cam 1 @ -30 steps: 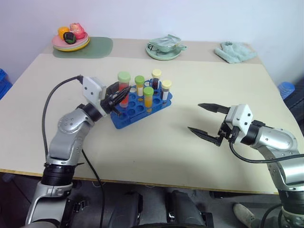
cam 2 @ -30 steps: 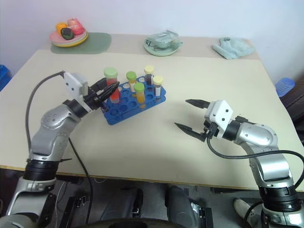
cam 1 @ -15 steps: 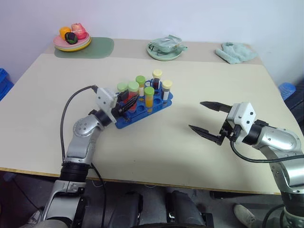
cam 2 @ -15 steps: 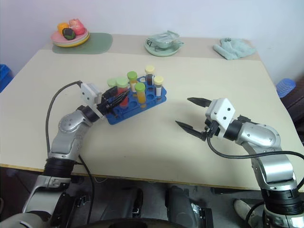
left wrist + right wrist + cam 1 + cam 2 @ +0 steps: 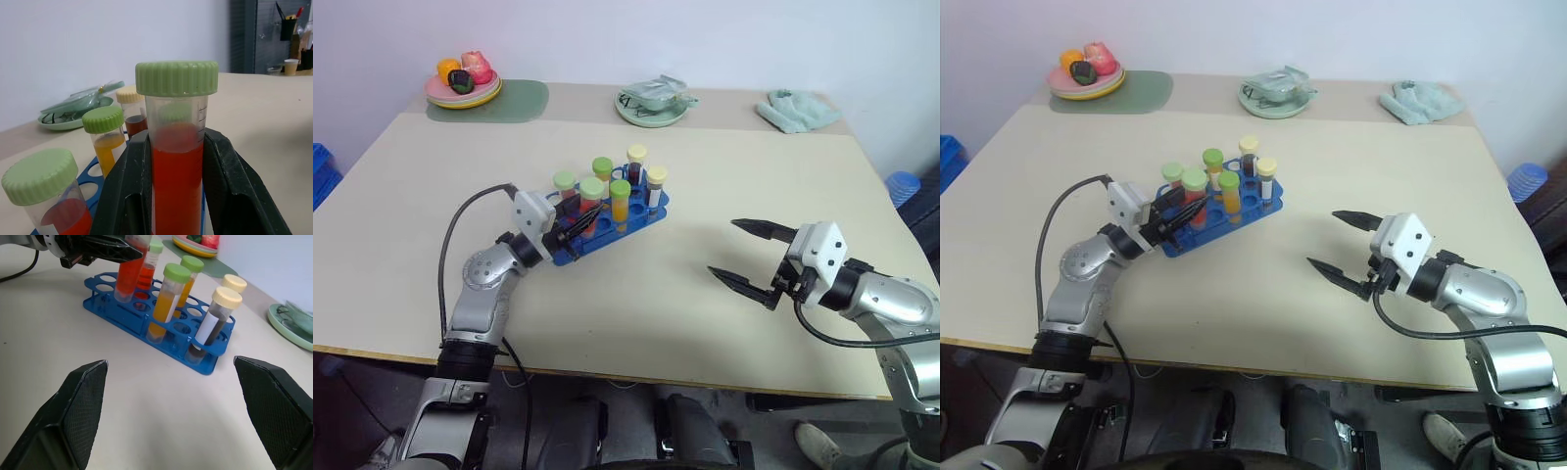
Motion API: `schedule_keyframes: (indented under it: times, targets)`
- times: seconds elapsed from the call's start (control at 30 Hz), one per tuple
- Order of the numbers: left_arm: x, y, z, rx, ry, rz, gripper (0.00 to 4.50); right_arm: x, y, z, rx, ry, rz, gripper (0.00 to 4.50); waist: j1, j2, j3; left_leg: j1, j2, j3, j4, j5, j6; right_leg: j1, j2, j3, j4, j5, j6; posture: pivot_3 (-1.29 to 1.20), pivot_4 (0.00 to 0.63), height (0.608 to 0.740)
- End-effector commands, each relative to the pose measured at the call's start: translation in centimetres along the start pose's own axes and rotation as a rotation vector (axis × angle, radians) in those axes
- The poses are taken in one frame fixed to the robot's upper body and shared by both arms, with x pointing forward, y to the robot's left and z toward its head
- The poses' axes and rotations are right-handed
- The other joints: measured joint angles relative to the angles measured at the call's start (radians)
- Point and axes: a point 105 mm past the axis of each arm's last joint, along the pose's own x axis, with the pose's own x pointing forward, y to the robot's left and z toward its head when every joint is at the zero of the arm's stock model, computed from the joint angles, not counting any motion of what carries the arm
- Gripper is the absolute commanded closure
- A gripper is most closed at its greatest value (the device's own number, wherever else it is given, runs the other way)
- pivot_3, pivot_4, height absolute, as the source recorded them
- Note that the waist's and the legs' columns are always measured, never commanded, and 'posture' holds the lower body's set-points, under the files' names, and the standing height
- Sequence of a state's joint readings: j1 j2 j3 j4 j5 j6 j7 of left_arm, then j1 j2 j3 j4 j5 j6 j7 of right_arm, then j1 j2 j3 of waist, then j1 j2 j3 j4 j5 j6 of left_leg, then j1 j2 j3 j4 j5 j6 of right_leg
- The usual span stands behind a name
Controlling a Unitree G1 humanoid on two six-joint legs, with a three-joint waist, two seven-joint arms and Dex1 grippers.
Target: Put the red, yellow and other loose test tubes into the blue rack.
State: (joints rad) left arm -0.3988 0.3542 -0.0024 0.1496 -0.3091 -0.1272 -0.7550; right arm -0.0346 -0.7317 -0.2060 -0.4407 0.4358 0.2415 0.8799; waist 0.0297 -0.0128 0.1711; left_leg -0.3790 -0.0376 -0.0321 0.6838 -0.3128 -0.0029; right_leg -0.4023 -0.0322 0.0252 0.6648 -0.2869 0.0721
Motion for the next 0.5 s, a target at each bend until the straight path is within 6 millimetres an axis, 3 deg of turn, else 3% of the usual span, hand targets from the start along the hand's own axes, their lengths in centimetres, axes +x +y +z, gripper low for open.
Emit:
schedule_keyframes:
  times: [0.03, 0.5]
  targets:
    - [-0.69, 0.57, -1.50, -0.007, 0.067, 0.027, 3.70, -0.35, -0.15, 1.73, -0.051, -0.039, 0.000, 0.27, -0.003, 0.000, 0.000, 0.002, 0.000, 0.000, 0.000, 0.000, 0.000, 0.002, 0.000, 0.000, 0.000, 0.000, 0.000, 0.00, 0.150, 0.740]
    - [-0.98, 0.66, -1.91, -0.024, 0.090, 0.043, 3.70, -0.15, -0.10, 2.00, -0.048, -0.051, 0.007, 0.27, -0.018, 0.000, 0.000, 0.006, 0.000, 0.000, -0.001, 0.000, 0.001, 0.006, 0.000, 0.000, 0.000, 0.000, 0.000, 0.00, 0.150, 0.740]
